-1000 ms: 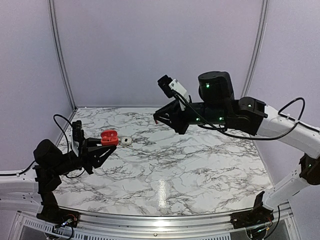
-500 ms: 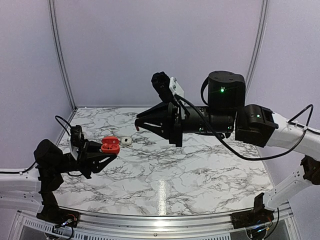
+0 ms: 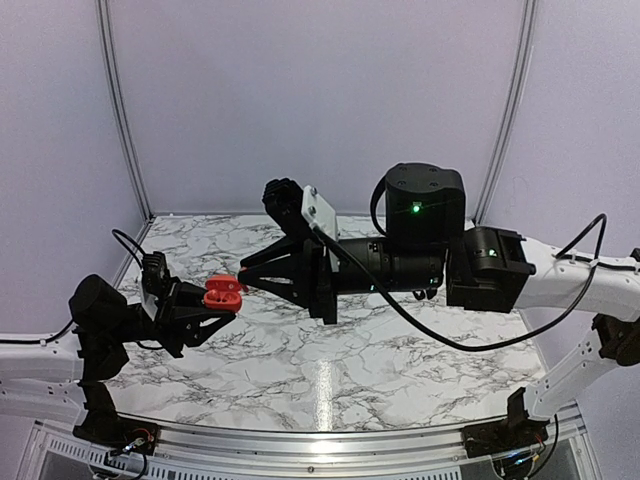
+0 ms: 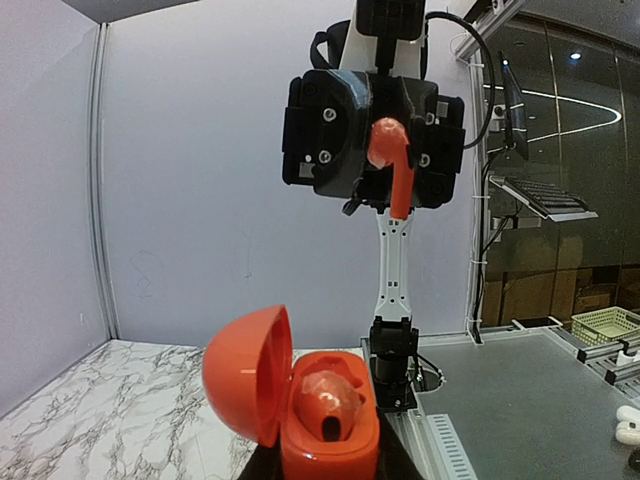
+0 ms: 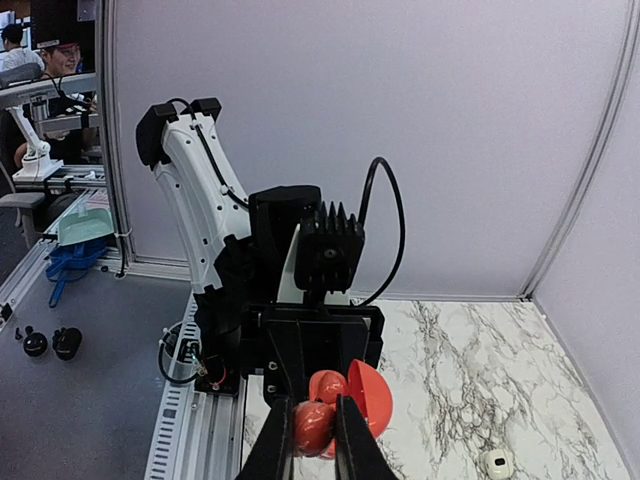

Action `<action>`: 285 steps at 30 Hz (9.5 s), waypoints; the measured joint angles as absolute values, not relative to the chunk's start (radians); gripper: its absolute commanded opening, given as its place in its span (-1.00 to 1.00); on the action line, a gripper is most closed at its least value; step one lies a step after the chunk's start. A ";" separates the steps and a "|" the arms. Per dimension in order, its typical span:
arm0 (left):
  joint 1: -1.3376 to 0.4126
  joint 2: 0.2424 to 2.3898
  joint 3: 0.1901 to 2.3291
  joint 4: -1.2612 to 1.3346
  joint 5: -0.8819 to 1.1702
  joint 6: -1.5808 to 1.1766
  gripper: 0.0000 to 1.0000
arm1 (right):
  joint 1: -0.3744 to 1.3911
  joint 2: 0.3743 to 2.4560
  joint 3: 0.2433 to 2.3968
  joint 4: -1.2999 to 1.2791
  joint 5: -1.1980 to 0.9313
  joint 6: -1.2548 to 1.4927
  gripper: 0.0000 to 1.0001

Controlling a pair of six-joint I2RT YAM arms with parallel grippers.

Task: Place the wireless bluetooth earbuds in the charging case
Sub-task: Insert the right earbud into the right side groove of the charging case, then adjust the right earbud in the right side groove of the charging case, then close the charging case with the earbuds, then place the charging case with the earbuds at the center of the board.

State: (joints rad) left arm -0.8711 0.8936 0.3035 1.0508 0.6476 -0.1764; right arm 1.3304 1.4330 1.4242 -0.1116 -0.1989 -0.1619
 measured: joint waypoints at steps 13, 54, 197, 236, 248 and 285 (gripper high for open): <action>-0.872 0.900 0.313 1.051 0.651 -0.195 -1.00 | 1.331 1.496 1.424 -0.052 -0.196 -0.184 -0.86; -0.878 0.876 0.313 1.050 0.602 -0.203 -1.00 | 1.331 1.554 1.379 0.090 -0.111 -0.220 -0.88; -0.883 0.933 0.384 0.968 0.620 -0.247 -1.00 | 1.242 1.549 1.391 -0.159 -0.395 -0.275 0.57; -0.890 0.968 0.392 0.913 0.633 -0.249 -1.00 | 1.229 1.558 1.430 -0.136 -0.402 -0.281 0.00; -0.884 0.966 0.392 0.884 0.609 -0.285 -1.00 | 1.225 1.558 1.430 -0.133 -0.383 -0.292 -0.44; -0.589 1.551 0.527 0.582 0.228 -0.581 -0.85 | 1.067 1.287 1.150 -0.037 -0.239 -0.148 0.94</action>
State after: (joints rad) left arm -0.5888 1.5513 0.5266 0.5819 0.2279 -0.5808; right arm 1.0672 1.2869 1.1503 -0.0368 -0.2394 -0.1478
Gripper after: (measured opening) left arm 0.208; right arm 0.970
